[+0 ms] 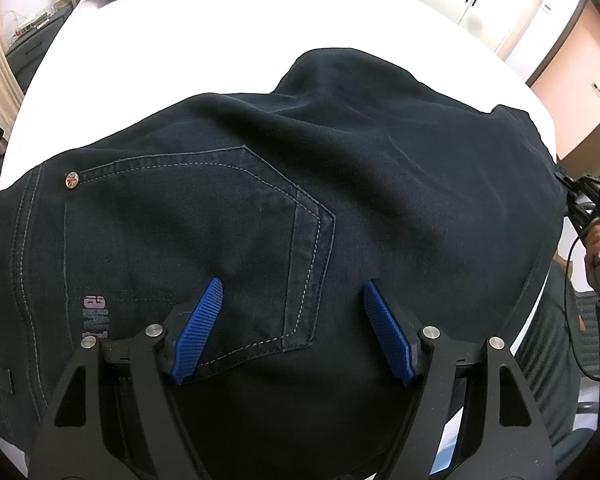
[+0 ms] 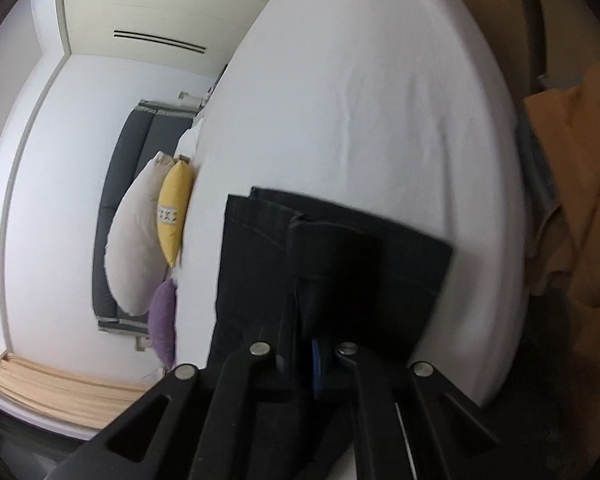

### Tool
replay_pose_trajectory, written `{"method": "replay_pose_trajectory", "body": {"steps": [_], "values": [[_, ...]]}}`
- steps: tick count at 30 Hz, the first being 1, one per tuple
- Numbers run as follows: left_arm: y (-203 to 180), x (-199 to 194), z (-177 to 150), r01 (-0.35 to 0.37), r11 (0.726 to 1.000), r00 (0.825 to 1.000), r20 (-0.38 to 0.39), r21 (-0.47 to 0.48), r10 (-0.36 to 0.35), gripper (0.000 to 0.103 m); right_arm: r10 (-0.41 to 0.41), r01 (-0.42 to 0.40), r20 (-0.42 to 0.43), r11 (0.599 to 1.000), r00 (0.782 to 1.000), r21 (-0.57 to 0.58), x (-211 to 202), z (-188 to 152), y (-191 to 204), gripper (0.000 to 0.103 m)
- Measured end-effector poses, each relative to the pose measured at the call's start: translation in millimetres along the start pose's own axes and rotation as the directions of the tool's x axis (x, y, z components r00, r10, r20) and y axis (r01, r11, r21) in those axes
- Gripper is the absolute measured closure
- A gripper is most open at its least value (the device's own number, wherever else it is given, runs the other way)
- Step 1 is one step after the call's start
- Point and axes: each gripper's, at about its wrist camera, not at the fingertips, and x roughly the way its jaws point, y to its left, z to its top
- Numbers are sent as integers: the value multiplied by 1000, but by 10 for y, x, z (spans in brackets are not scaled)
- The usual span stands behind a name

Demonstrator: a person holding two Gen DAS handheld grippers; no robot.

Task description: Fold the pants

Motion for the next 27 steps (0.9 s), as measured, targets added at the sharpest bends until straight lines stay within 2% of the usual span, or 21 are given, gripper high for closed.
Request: {"method": "replay_pose_trajectory", "body": {"steps": [4,8,13,16,18,21,23,24,25,27], "values": [[-45,1,-3,-3,1000,1000,3,-3,3,30,9,-9,33,1000,999,6,-195,-6,-22,99],[6,-17,-48,-1,1000,1000,7,-7,1,29,8,-8,42,1000,999,8,-199,-12,-24,99],[75,-91,-70,43,998,999,35,-51,-41,29,6,-9,60,999,998,46,-226,-44,-67,99],[85,-61,-94,36,999,999,37,-39,-34,29,-8,3,80,998,997,56,-268,-80,-118,99],[64,-32,-96,24,999,999,39,-22,-23,26,-33,28,73,997,997,76,-203,-81,-233,99],[29,2,-114,18,1000,999,43,-9,-18,23,-27,24,37,997,999,75,-54,-95,-403,99],[21,-10,-121,16,1000,999,42,-9,-15,23,-5,0,46,994,999,106,-144,-98,-462,92],[26,-18,-111,21,1000,999,43,-17,-20,23,-24,18,52,992,998,122,-208,-85,-489,74],[50,-19,-92,30,999,998,48,-33,-29,23,-64,54,69,989,996,138,-287,-62,-519,69],[82,-55,-81,51,997,997,58,-59,-48,23,-125,106,122,983,985,149,-513,15,-536,69]]}}
